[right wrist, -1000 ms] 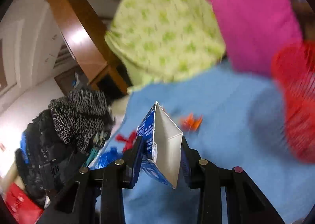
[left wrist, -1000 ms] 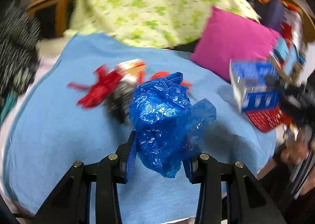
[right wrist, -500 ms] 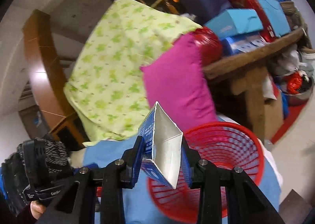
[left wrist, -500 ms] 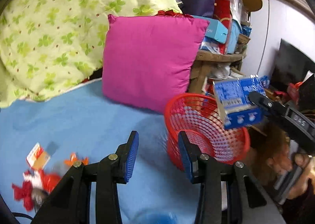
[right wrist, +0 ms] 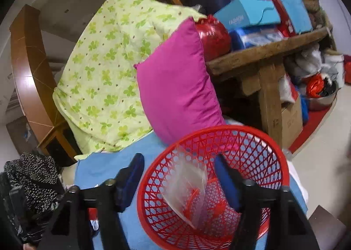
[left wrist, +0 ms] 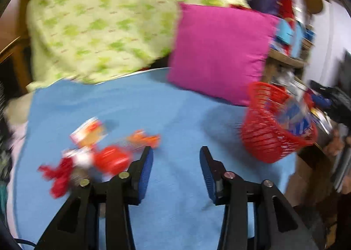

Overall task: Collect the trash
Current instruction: 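Drop the milk carton into the red wastebasket while the left tool drops the blue bag, then grasp the red plastic bag with the right tool while the left tool grasps the black bag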

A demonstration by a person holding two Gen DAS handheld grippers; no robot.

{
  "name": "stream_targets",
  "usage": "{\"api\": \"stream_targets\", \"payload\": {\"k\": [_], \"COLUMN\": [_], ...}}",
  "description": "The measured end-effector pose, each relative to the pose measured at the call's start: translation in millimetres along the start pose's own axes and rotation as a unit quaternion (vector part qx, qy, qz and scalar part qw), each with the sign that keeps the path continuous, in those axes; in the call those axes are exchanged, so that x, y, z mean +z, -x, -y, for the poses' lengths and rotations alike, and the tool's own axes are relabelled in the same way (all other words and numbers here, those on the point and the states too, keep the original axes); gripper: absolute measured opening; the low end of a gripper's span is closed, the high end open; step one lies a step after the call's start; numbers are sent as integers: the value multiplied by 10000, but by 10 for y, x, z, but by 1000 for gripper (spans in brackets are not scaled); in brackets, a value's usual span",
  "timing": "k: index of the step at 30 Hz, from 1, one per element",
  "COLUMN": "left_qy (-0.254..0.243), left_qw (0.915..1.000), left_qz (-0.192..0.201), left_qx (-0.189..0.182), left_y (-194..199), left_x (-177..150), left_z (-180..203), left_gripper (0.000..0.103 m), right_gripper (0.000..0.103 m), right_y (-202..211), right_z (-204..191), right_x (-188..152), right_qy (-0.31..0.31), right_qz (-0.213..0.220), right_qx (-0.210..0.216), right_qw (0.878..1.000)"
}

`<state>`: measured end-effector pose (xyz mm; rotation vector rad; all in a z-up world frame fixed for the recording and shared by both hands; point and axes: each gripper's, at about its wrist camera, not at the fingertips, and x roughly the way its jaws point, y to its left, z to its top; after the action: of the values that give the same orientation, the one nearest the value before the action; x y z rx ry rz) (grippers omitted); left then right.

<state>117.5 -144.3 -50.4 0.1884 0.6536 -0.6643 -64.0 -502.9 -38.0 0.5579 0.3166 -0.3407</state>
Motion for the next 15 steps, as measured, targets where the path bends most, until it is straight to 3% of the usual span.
{"api": "stream_targets", "payload": {"k": [5, 8, 11, 15], "left_qy": [617, 1065, 1285, 1575], "left_qw": [9919, 9857, 9838, 9838], "left_qz": [191, 67, -36, -238], "left_qx": [1095, 1305, 1250, 827], "left_y": [302, 336, 283, 113], "left_x": [-433, -691, -860, -955], "left_z": [-756, -1108, -1261, -1371], "left_gripper": [57, 57, 57, 57], "right_gripper": [71, 71, 71, 71], "right_y": [162, 151, -107, -758], "right_z": [-470, -981, -1532, -2112], "right_x": [10, -73, -296, -778], "right_qy": [388, 847, 1256, 1393], "right_qz": [302, 332, -140, -1432], "right_qx": [566, 1169, 1726, 2192], "right_qw": [9972, 9890, 9768, 9550]}}
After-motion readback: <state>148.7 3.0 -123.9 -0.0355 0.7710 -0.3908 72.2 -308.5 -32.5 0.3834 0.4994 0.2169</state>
